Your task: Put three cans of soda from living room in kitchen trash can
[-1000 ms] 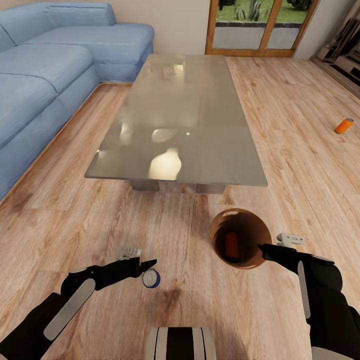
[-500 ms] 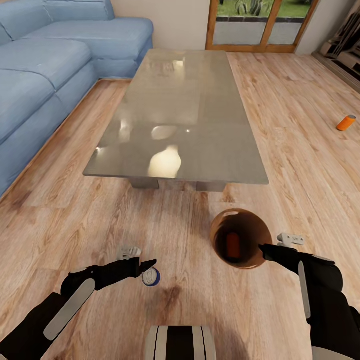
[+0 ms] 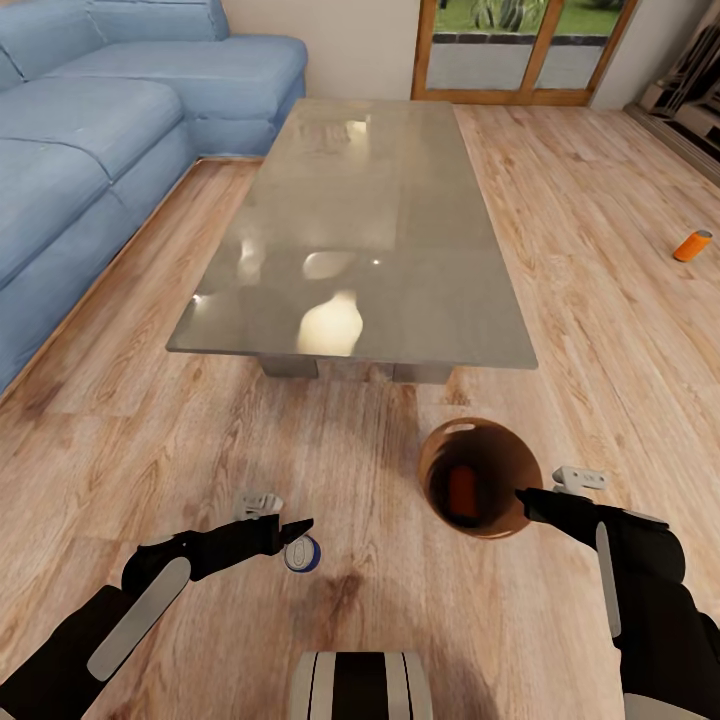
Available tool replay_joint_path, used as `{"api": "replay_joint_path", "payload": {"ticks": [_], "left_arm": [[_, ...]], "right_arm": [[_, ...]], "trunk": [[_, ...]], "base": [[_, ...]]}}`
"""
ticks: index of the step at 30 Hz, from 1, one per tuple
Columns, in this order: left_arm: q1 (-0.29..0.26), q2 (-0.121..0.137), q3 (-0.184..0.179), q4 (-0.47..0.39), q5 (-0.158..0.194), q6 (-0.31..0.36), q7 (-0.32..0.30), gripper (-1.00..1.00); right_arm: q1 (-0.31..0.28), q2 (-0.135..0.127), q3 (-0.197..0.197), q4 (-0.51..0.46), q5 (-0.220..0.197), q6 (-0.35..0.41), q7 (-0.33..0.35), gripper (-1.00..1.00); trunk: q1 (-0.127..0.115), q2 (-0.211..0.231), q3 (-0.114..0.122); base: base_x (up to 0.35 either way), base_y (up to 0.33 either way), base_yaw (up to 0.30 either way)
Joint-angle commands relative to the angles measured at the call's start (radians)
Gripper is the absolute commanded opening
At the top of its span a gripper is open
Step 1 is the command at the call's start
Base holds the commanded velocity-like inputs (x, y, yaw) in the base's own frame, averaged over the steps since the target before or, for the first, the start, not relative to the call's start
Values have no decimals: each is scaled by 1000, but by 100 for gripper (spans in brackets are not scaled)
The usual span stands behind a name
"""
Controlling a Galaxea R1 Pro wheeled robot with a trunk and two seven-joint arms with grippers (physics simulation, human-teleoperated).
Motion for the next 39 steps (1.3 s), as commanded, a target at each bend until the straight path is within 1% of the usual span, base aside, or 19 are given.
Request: {"api": "replay_joint_path", "payload": {"ticks": [1, 11, 12, 14, 15, 16, 17, 18, 20, 21, 22, 24, 25, 27, 30, 33, 35, 36, 39], "left_arm": [[0, 0, 0, 0, 0, 0, 0, 100], [0, -4, 0, 1, 1, -2, 8, 100], [0, -6, 1, 6, -6, -2, 21, 100], [0, -15, 4, 28, -40, 0, 74, 100], [0, -19, 4, 34, -51, 0, 92, 100], [0, -31, 5, 43, -72, 3, 133, 100], [0, -50, 6, 49, -89, 5, 177, 100], [0, -60, 6, 51, -96, 6, 198, 100], [0, -107, 2, 60, -114, 10, 275, 100], [0, -116, 1, 65, -117, 11, 290, 100], [0, -131, 0, 91, -122, 11, 313, 100], [0, -133, 0, 105, -122, 10, 318, 100], [0, -136, 0, 149, -126, 4, 322, 100], [0, -138, 1, 183, -133, -1, 324, 100], [0, -139, 2, 210, -144, -9, 326, 100], [0, -138, 12, 216, -157, -11, 339, 100], [0, -139, 17, 216, -159, -9, 356, 100], [-1, -139, 20, 215, -159, -7, 378, 100], [-3, -142, 21, 214, -160, -5, 391, 100]], "right_arm": [[0, 0, 1, 0, -21, 3, 2, -100], [0, 1, 0, 0, -21, 2, 2, -100], [0, 1, -2, 0, -21, 2, 2, -100], [0, 0, -8, 0, -21, 2, 2, -100], [0, 0, -9, 0, -21, 2, 2, -100], [0, -1, -10, 0, -21, 2, 2, -100], [0, -2, -11, 0, -21, 3, 2, -100], [0, -2, -12, 0, -21, 3, 2, -100], [0, -5, -11, 0, -21, 3, 3, -100], [0, -6, -10, 0, -21, 3, 3, -100], [0, -9, -4, 0, -21, 3, 3, -100], [0, -10, -2, 0, -21, 3, 3, -100], [0, -11, 0, 0, -21, 3, 4, -100], [0, -12, 0, 1, -21, 3, 4, -100], [0, -14, -1, 1, -21, 3, 4, -100], [0, -15, -3, 1, -21, 4, 4, -100], [0, -15, -4, 1, -21, 5, 4, -100], [0, -16, -3, 1, -21, 5, 4, -100], [0, -16, -3, 1, -21, 5, 4, -100]], "trunk": [[0, 0, 0], [0, 0, 0], [0, 0, 0], [0, 0, 0], [0, 0, 0], [0, 0, 0], [0, 0, 0], [0, 0, 0], [0, 0, 0], [0, 0, 0], [0, 0, 0], [0, 0, 0], [0, 0, 0], [0, 0, 0], [0, 0, 0], [0, 0, 0], [0, 0, 0], [0, 0, 0], [0, 0, 0]], "base": [[0, 0, 0], [0, 0, 0], [0, 0, 0], [0, 0, 0], [0, 0, 0], [0, 0, 0], [0, 0, 0], [0, 0, 0], [0, 0, 0], [0, 0, 0], [0, 0, 0], [0, 0, 0], [0, 0, 0], [0, 0, 0], [0, 0, 0], [0, 0, 0], [0, 0, 0], [0, 0, 0], [0, 0, 0]]}}
